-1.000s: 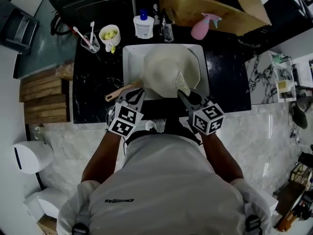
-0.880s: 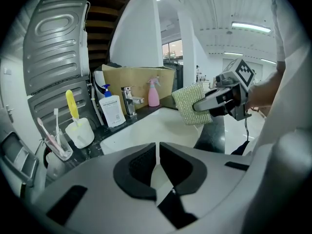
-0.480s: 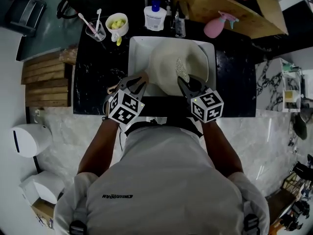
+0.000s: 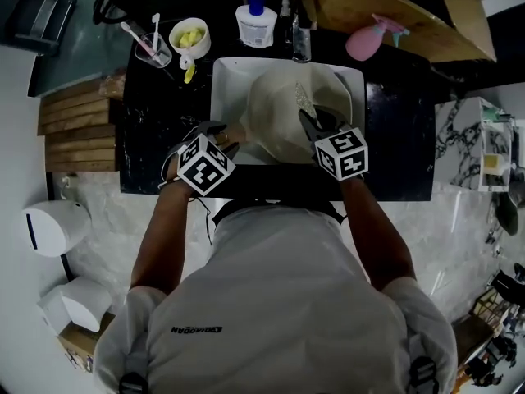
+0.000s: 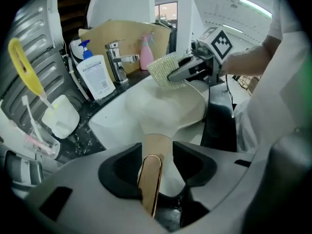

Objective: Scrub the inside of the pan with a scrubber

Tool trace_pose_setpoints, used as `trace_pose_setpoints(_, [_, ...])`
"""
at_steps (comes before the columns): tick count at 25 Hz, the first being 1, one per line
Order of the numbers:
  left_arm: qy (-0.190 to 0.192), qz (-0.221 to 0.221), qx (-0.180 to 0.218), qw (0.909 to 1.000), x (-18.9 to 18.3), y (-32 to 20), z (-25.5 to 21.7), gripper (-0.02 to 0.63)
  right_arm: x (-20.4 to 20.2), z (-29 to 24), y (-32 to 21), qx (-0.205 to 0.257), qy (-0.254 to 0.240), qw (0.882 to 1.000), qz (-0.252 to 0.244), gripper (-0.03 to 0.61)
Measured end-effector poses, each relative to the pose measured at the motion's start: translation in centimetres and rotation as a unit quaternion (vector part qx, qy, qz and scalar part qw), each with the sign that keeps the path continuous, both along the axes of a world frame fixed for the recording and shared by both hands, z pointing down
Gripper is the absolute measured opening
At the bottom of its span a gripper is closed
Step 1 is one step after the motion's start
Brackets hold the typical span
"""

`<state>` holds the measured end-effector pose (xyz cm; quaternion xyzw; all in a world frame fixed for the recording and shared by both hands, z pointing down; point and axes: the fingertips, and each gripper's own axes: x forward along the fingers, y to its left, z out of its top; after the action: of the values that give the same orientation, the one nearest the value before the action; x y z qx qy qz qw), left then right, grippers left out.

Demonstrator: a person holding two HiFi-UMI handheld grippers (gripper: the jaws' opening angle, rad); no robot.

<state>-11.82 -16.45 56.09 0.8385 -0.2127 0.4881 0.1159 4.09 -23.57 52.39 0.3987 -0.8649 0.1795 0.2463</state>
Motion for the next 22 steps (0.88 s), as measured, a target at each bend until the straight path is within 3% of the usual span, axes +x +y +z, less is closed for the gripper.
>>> trace_pose_setpoints(6, [-0.018, -0.009, -0.028, 0.9994, -0.4, -0.2, 1.8, 0.19, 1.4, 1.9, -3.8, 0.001, 0.032, 0.999, 0.017, 0.074])
trace_pose_setpoints(15, [-0.042, 0.004, -0.005, 0.9991, -0.2, -0.5, 2.5, 0.19, 3.9, 4.8, -8.7, 0.009, 0.109, 0.989, 0.096, 0.074])
trace_pose_setpoints(22, [-0.071, 0.032, -0.03, 0.9966, -0.7, -0.1, 3.0, 0.19, 1.6, 7.5, -10.4, 0.007, 0.155, 0.986, 0.063, 0.075])
